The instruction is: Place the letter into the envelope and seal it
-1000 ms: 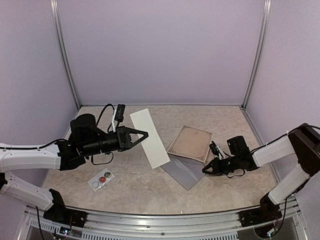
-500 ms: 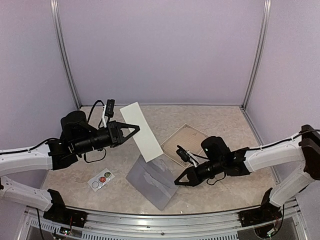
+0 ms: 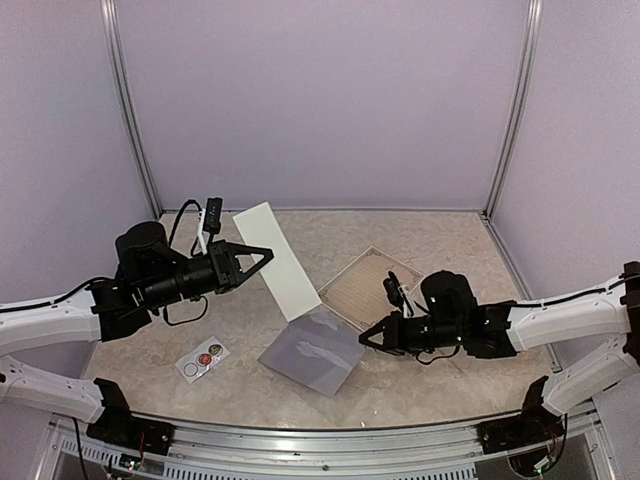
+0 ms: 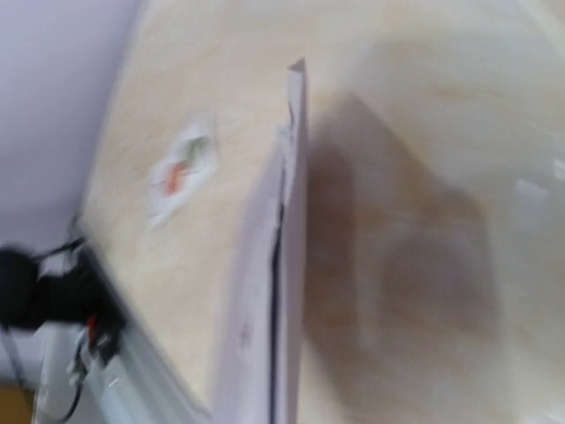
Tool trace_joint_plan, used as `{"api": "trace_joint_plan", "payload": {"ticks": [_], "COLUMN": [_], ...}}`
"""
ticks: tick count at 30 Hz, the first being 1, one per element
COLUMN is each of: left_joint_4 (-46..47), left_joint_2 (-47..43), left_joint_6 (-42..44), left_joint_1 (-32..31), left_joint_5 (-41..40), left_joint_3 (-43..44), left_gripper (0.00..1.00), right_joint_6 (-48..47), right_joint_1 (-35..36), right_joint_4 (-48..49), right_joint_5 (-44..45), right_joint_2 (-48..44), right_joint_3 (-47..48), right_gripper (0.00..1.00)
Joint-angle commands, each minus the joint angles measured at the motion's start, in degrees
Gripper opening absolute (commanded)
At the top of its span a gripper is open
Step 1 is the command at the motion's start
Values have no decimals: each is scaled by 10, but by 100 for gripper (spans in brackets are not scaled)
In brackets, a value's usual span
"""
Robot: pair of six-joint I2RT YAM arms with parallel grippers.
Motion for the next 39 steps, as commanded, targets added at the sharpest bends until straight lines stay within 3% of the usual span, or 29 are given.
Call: {"api": "trace_joint_plan", "payload": {"ticks": [1,2,3,5,6,7,10,14,22,25,28,35,36,37,39], "left_joint_4": [20,23,26,28,29,30,36,55,104,119,129,124,118,105,43], "left_joint_2": [3,5,7,12,15,17,17,21,39,46,54,60,61,62,64], "left_joint_6": [-3,-4,-5,-4,-4,-4,-2,9,30,36,38,27,23,17,-7], "left_joint_1": [-10,-14,-18,-28,-32,-35,-47,-67,-110,-124,-132,-137,-137,-137,-136], "left_joint_5": [-9,-11,-11,-11,-12,-12,-12,-1,41,54,60,47,44,37,-9], "left_joint_3": [-9,-9,-9,-7,-6,-7,-8,-9,4,9,13,9,8,8,7], "left_gripper": [0,0,0,0,0,0,0,0,0,0,0,0,4,15,47], "right_joint_6": [106,100,87,65,52,39,-36,-101,-110,-119,-122,-99,-105,-117,-160], "right_joint_1": [2,3,7,24,29,29,25,18,17,17,17,17,16,13,5], "right_joint_4": [14,-5,-25,-50,-53,-55,-55,-15,55,38,33,98,92,73,4], "right_joint_5": [65,50,39,49,57,64,71,-12,-144,-153,-173,-227,-220,-209,-175], "right_joint_2": [7,25,37,34,21,6,-44,-79,-54,-30,-3,14,13,13,18], "right_joint_3": [-47,-36,-20,-1,3,4,20,60,142,172,191,177,177,179,187], "right_gripper": [0,0,12,59,75,82,92,95,99,93,79,2,0,0,0]}}
